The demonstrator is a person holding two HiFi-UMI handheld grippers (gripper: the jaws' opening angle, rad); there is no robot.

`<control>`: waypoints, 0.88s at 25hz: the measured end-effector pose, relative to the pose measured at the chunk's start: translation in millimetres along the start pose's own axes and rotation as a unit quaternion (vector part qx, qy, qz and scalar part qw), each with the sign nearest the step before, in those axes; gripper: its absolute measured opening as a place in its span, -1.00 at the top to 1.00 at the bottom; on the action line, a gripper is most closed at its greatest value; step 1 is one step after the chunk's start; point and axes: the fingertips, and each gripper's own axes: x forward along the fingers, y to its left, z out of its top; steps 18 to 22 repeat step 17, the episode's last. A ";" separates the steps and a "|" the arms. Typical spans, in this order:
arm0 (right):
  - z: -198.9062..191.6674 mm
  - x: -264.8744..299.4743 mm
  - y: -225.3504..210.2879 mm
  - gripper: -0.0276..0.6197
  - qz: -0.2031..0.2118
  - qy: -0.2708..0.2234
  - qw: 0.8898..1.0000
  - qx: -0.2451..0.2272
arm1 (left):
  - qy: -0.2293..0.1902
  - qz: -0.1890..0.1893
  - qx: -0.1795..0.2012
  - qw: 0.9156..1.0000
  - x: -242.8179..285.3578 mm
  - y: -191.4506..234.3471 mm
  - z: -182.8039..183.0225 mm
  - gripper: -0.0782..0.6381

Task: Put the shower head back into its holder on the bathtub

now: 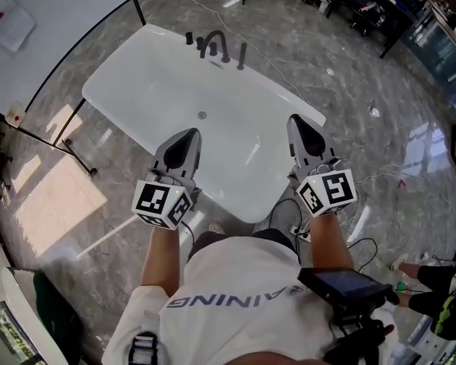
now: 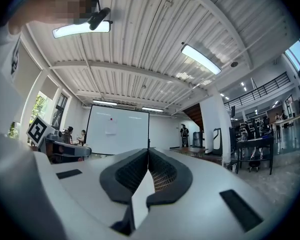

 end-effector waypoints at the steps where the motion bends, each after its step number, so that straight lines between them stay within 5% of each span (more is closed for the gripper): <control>1: 0.1 -3.6 -6.1 0.87 0.002 0.000 1.000 0.003 | -0.001 -0.001 0.001 1.000 3.6 -7.5 0.4 0.74; 22: -3.5 -36.1 -39.0 0.87 0.011 0.006 1.000 0.000 | 0.010 0.006 0.015 1.000 18.6 -45.1 -6.6 0.74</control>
